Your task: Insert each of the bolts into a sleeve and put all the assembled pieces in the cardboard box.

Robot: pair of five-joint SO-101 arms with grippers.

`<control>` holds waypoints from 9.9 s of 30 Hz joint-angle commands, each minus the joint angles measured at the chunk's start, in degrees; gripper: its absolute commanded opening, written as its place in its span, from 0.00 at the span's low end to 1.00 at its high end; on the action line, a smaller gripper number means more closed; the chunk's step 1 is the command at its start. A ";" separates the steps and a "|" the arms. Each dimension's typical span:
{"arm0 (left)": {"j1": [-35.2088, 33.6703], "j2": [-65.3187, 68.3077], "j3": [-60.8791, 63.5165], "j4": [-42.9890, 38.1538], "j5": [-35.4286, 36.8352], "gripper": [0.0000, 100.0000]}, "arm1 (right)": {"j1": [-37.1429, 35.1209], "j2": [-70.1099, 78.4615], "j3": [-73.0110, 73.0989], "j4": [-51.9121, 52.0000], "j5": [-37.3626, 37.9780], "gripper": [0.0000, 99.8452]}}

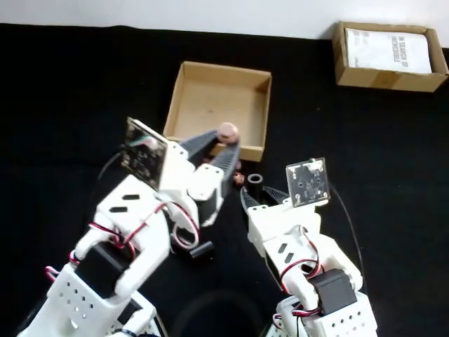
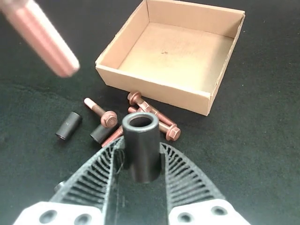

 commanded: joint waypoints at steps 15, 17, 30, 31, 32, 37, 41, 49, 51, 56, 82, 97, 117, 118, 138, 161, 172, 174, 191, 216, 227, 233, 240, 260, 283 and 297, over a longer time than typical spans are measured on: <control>4.97 9.01 -0.04 -7.12 0.00 0.01 | -0.31 -0.75 -0.92 -1.36 0.09 0.01; 4.88 9.01 -0.04 -7.12 0.00 0.01 | -0.31 -0.84 -1.01 -1.36 0.09 0.01; 4.18 9.10 0.40 -3.60 0.09 0.01 | -0.22 -7.96 -0.40 -1.27 0.09 0.01; 4.53 9.10 1.10 -3.60 0.09 0.01 | -0.22 -8.04 -0.40 -1.27 0.09 0.01; 4.88 8.84 1.89 -3.52 0.09 0.01 | -0.22 -8.13 -0.40 -1.27 0.09 0.01; 8.13 8.75 5.93 -3.16 0.09 0.01 | -0.22 -8.13 -0.40 -1.27 0.09 0.01; 8.92 8.75 6.99 -3.08 0.09 0.01 | -0.22 -8.13 -0.40 -1.27 0.09 0.01; 8.66 8.75 3.65 9.85 0.09 0.17 | -0.13 -7.87 -0.40 -1.27 0.09 0.01; 8.66 8.66 1.54 14.51 0.09 0.23 | -0.04 -7.78 -0.48 -1.27 0.09 0.01; 8.66 8.66 -6.02 27.25 0.00 0.28 | -0.04 -7.69 -0.40 -1.36 0.09 0.01; -31.87 8.66 -28.70 53.80 -0.35 0.01 | 7.69 44.09 -45.85 1.01 2.64 0.01; -53.49 8.66 4.88 45.89 0.09 0.01 | 7.52 97.36 -91.91 -0.66 24.18 0.01; -53.58 8.66 30.29 8.97 0.00 0.01 | 6.11 130.95 -117.85 19.74 54.86 0.01; -53.58 8.66 30.37 8.97 0.00 0.01 | 6.11 130.95 -118.37 22.11 56.09 0.01; -53.58 8.84 30.55 8.88 -0.35 0.01 | -0.84 110.64 -133.67 46.55 41.49 0.21; -68.62 8.75 33.63 -7.30 0.00 0.01 | -20.53 49.71 -26.68 28.09 40.70 0.21; -69.32 8.75 35.21 -10.90 -0.18 0.01 | -26.95 49.89 -11.03 -7.60 52.13 0.21; -69.32 8.75 35.21 -10.90 -0.26 0.01 | -28.09 49.89 -9.89 -10.42 52.13 0.21; -71.34 8.75 34.86 -10.90 -0.09 0.01 | -31.43 49.98 -9.27 -1.80 51.78 0.21; -71.43 8.75 34.86 -10.90 -0.09 0.01 | -27.74 70.64 -16.92 -9.54 51.87 0.13; -71.34 8.75 35.03 -10.90 -0.09 0.01 | -22.11 71.25 -17.98 -9.54 52.13 0.01; -70.29 9.01 35.21 -10.90 0.00 0.01 | -15.87 61.14 -26.33 -3.74 51.78 0.01; -65.63 8.75 36.70 -10.64 0.00 0.01 | -12.35 47.52 -32.13 4.00 46.68 0.01; -50.33 9.19 11.03 24.18 -0.26 0.01 | 21.76 6.90 -18.77 5.85 29.10 0.01; -30.37 64.22 -34.42 58.81 -28.31 0.01 | 66.42 -19.30 10.24 -9.01 27.60 0.01; -26.77 77.93 -49.27 61.27 -71.65 0.01 | 68.88 -19.38 20.00 -18.15 27.52 0.01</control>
